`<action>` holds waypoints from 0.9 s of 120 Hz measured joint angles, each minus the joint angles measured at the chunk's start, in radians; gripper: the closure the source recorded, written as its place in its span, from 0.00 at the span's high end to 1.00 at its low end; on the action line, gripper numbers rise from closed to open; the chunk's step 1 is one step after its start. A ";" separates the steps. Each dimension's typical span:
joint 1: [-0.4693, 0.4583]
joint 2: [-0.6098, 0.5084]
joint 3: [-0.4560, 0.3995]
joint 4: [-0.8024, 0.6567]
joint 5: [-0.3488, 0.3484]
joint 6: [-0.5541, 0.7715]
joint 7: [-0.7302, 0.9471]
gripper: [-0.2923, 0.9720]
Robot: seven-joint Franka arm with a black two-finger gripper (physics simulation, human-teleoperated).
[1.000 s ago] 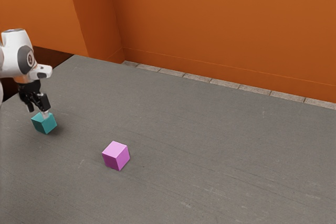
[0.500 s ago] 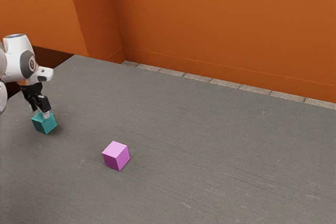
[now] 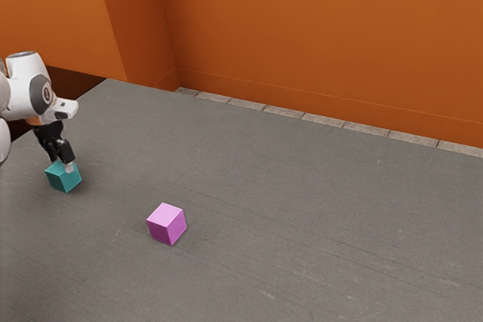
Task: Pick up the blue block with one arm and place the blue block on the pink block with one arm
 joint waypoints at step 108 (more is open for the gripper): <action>0.005 -0.011 0.002 -0.033 -0.001 -0.025 -0.055 0.77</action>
